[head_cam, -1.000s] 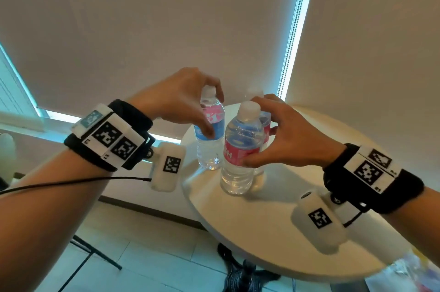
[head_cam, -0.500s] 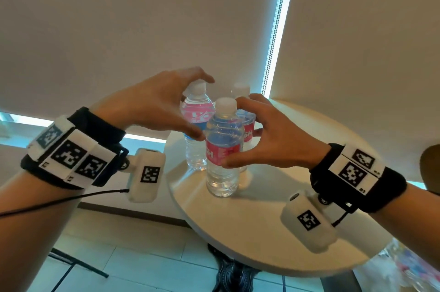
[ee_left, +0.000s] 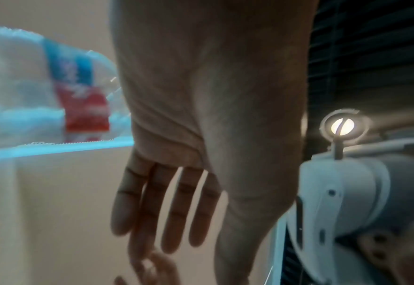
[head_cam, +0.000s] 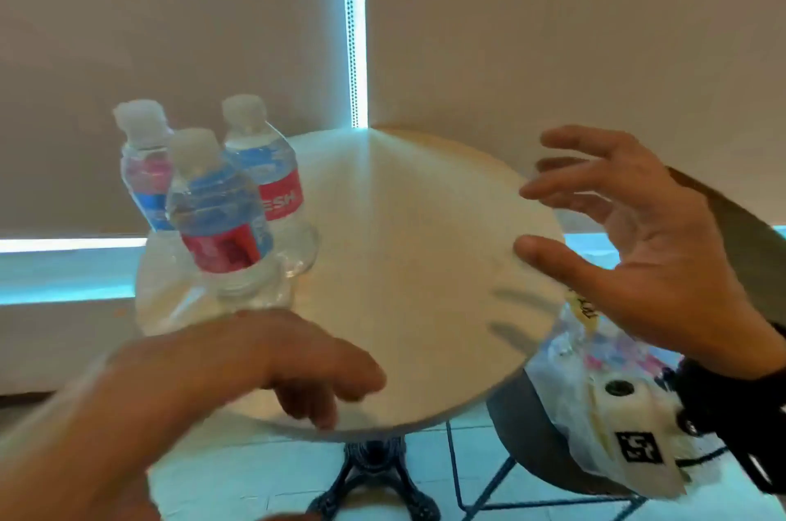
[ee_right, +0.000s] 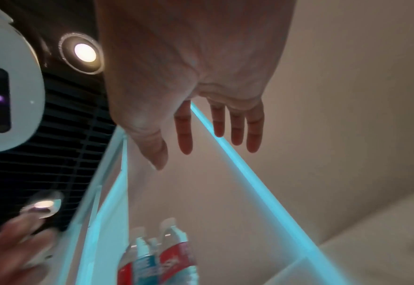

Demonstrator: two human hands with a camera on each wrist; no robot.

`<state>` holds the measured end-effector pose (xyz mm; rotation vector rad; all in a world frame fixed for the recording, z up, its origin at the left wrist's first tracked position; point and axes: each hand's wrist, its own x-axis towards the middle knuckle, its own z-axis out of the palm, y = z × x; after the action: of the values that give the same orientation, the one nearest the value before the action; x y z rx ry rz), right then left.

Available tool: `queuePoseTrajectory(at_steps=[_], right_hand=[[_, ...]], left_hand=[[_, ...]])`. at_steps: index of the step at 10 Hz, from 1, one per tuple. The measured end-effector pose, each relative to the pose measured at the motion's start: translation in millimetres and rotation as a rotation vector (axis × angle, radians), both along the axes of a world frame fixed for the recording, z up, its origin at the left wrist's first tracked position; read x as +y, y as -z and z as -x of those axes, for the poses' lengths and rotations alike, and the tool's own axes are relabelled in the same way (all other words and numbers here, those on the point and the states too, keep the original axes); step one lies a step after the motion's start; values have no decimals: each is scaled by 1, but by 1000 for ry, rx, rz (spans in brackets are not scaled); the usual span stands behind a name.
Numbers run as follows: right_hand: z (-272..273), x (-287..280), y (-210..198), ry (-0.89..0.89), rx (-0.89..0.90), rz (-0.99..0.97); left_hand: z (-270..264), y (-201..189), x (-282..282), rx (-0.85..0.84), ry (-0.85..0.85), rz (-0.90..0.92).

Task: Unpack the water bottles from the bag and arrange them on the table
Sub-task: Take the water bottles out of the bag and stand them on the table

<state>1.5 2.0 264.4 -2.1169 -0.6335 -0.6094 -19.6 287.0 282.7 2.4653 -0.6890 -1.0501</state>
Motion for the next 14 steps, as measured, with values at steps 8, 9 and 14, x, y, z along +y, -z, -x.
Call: queuePoseTrajectory(at_steps=[8, 9, 14], right_hand=[[-3, -245, 299, 937, 688, -50], [-23, -246, 304, 966, 750, -45], [-52, -261, 320, 932, 758, -191]], left_hand=[[-79, 278, -405, -835, 13, 57], [-95, 282, -414, -880, 70, -77], [-116, 297, -423, -900, 80, -175]])
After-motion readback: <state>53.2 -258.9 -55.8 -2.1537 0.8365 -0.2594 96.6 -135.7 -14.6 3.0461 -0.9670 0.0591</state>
